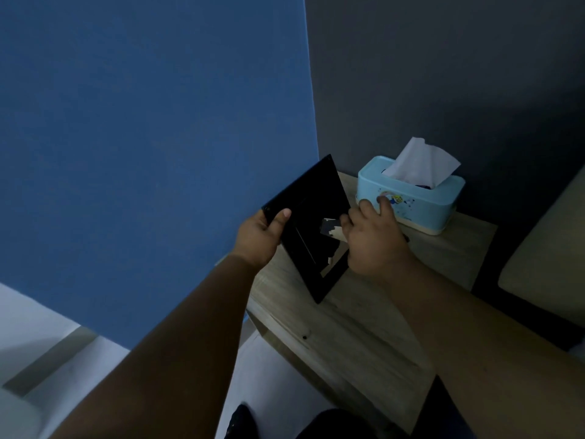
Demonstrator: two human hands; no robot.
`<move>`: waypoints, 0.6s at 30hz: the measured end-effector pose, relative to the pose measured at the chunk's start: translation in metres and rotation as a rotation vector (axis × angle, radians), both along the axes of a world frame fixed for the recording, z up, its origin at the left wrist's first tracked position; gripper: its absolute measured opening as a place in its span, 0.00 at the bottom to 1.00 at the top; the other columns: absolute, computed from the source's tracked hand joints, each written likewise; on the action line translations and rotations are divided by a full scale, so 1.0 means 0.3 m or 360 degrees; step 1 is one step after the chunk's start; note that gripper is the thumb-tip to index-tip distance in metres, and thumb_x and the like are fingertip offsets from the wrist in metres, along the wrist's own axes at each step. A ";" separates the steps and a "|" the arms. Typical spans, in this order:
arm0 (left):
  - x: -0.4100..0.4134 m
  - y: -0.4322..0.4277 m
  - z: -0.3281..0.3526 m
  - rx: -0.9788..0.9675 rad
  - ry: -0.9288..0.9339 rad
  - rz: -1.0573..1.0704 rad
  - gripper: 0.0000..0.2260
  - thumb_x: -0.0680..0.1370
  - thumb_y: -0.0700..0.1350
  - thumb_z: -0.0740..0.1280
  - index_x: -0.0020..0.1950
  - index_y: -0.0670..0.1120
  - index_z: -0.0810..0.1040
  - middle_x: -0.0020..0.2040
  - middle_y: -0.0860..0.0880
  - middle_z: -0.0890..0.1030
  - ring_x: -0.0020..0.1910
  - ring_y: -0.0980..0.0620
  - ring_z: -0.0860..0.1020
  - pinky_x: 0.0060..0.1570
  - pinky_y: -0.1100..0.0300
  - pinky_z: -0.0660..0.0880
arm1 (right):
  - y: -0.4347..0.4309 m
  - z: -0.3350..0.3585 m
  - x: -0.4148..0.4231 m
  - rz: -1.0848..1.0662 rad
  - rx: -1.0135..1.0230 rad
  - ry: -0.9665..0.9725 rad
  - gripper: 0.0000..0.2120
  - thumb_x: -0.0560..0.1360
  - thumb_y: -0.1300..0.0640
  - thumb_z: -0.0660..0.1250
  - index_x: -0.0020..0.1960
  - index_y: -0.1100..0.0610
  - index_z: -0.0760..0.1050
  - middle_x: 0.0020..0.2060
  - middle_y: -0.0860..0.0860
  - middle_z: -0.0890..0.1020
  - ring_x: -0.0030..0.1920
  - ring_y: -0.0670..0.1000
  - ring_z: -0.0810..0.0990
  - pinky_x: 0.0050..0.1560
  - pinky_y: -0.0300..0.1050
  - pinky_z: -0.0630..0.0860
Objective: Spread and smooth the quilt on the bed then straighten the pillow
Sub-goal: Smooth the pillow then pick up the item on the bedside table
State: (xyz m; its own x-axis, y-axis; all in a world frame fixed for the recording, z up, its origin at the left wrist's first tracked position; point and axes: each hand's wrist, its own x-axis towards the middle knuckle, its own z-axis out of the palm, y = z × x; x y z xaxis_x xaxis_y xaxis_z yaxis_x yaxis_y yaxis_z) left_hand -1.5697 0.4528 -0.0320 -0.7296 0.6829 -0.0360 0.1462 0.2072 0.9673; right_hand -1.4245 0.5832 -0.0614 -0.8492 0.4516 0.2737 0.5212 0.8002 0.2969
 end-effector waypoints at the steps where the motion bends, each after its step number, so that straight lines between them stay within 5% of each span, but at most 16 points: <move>1: -0.003 -0.004 -0.004 -0.0018 -0.0045 -0.0010 0.12 0.79 0.49 0.63 0.61 0.48 0.76 0.51 0.51 0.81 0.49 0.53 0.79 0.50 0.57 0.77 | -0.003 -0.007 0.003 -0.0004 -0.0019 0.0003 0.31 0.55 0.50 0.71 0.56 0.62 0.79 0.44 0.55 0.81 0.49 0.58 0.77 0.59 0.60 0.57; 7: -0.008 -0.016 -0.012 -0.0070 -0.0160 -0.0041 0.13 0.79 0.53 0.63 0.60 0.50 0.76 0.53 0.46 0.82 0.48 0.49 0.81 0.44 0.58 0.80 | -0.081 -0.061 0.007 0.0331 -0.0585 0.0374 0.33 0.64 0.46 0.66 0.66 0.59 0.71 0.53 0.57 0.78 0.53 0.59 0.75 0.54 0.54 0.74; 10: 0.009 -0.012 -0.009 -0.0092 -0.0176 -0.0107 0.16 0.79 0.53 0.63 0.62 0.47 0.76 0.52 0.46 0.82 0.45 0.50 0.82 0.40 0.60 0.81 | -0.140 -0.073 -0.017 0.0272 -0.0948 0.0322 0.40 0.70 0.36 0.63 0.74 0.56 0.57 0.65 0.56 0.70 0.65 0.57 0.68 0.64 0.55 0.69; 14: 0.020 -0.013 0.002 -0.0064 -0.0276 -0.0172 0.14 0.78 0.56 0.62 0.57 0.49 0.77 0.52 0.46 0.81 0.43 0.46 0.81 0.44 0.53 0.82 | -0.187 -0.075 -0.024 0.0171 -0.1095 0.0529 0.39 0.73 0.40 0.64 0.76 0.54 0.51 0.69 0.54 0.64 0.67 0.54 0.66 0.60 0.49 0.70; 18: 0.031 -0.003 0.018 0.0002 -0.0508 -0.0267 0.32 0.74 0.71 0.49 0.68 0.54 0.73 0.60 0.49 0.79 0.41 0.43 0.79 0.42 0.51 0.81 | -0.189 -0.074 -0.009 0.0174 -0.1055 0.0624 0.33 0.75 0.47 0.63 0.75 0.56 0.55 0.66 0.55 0.67 0.64 0.55 0.69 0.57 0.50 0.73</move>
State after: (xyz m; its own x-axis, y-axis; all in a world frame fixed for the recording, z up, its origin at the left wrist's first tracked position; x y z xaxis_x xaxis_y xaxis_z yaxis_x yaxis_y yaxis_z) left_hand -1.5604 0.4518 -0.0267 -0.5592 0.7925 -0.2432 -0.1314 0.2049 0.9699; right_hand -1.4271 0.5265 -0.0837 -0.7951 0.5452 0.2655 0.3972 0.7991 -0.4514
